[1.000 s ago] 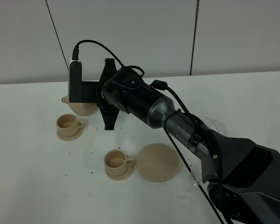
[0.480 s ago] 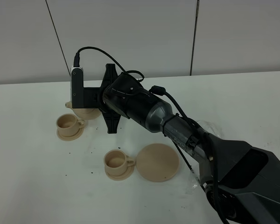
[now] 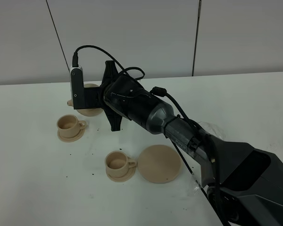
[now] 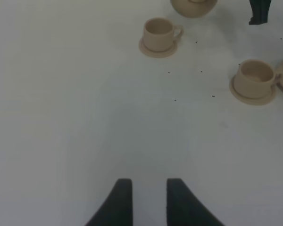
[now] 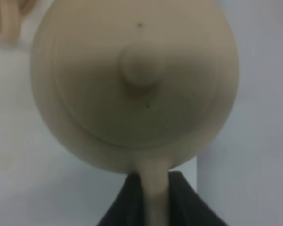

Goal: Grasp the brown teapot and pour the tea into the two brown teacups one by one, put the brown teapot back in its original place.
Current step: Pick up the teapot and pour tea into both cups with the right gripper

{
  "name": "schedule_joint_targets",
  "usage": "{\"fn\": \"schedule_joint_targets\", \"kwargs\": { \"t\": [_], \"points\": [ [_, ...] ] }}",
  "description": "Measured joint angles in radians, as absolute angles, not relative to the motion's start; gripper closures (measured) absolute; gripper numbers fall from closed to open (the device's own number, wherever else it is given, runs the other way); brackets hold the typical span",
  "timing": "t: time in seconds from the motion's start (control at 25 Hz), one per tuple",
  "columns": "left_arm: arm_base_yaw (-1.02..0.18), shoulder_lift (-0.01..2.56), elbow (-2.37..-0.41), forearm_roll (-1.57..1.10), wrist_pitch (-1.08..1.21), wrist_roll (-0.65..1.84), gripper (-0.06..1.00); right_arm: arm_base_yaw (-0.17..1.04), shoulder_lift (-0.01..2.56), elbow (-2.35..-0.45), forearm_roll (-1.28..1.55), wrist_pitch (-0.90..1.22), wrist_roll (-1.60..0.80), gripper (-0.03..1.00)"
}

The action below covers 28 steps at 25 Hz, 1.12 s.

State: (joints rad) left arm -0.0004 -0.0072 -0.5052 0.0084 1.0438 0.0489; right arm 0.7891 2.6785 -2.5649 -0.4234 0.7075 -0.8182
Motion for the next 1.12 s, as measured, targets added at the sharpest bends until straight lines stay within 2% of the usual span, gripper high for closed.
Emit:
{"fn": "schedule_joint_targets", "kwargs": {
  "t": [1.12],
  "points": [
    [0.0,-0.007,-0.505,0.008,1.044,0.049,0.7,0.814,2.691,-2.565,-0.505,0.694,-0.928,0.87]
  ]
}}
